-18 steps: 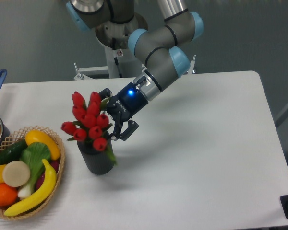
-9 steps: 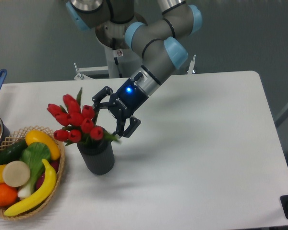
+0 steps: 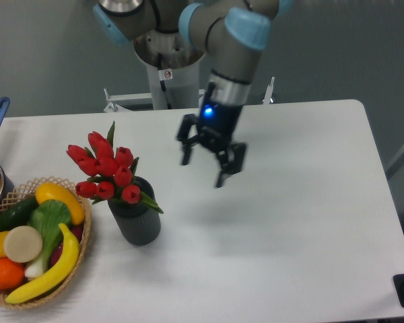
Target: Insert the flowers into the vase
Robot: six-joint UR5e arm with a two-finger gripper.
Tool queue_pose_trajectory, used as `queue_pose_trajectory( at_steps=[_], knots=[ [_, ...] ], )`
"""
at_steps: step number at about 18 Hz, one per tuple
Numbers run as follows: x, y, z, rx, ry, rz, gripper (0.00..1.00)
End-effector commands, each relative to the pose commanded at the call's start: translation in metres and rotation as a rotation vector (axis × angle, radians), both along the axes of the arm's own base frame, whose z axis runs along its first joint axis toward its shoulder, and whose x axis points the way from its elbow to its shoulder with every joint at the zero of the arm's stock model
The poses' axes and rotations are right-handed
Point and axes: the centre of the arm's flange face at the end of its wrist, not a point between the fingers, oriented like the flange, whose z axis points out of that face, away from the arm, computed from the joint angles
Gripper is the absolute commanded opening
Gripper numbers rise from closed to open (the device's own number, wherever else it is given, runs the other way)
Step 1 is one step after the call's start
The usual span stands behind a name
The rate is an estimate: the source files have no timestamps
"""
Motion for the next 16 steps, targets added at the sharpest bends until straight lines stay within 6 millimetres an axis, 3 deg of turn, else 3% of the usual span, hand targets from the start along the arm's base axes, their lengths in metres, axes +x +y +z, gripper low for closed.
queue_pose_trajectory(
  at_steps=[6,9,12,16],
  knots=[
    [-0.058,-0.053,0.034,-0.324,0.032,-0.071,1.0],
    [-0.081,-0.094,0.067,-0.422,-0.023,-0.19,1.0],
    [-0.095,-0.137,0.079,-0.456,-0.077,-0.287,1.0],
    [-0.101,-0.177,0.081,-0.477,-0.082,-0.339,1.0]
  ],
)
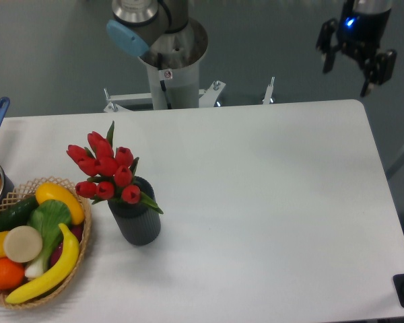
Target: Insert the flowers into the vase
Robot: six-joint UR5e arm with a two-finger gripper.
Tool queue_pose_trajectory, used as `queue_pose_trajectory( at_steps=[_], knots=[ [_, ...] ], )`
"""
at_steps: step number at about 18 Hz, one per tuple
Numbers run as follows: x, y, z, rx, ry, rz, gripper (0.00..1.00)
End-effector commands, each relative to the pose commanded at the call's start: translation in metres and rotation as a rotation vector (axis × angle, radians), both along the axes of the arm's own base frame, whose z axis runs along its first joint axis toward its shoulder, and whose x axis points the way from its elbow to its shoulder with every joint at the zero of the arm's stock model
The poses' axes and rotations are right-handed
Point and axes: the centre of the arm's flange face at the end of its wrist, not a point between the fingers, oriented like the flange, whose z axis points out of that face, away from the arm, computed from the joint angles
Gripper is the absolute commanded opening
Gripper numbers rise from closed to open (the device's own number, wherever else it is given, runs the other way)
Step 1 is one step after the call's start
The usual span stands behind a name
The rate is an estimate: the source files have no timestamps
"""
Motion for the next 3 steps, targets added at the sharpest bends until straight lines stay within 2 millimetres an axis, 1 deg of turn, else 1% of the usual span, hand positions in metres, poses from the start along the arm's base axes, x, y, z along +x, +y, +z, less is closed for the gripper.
queue_pose_trajectory(
  at_steps=[1,2,3],
  knots=[
    [-0.0011,-0.0117,-0.0015,0.001,-0.011,-0.009,1.0],
    [-0.0022,-0.0186,-0.0006,0.002,-0.011,-0.02,1.0],
    [-0.0028,-0.0206,-0.0007,0.007,-0.011,-0.02,1.0]
  ],
)
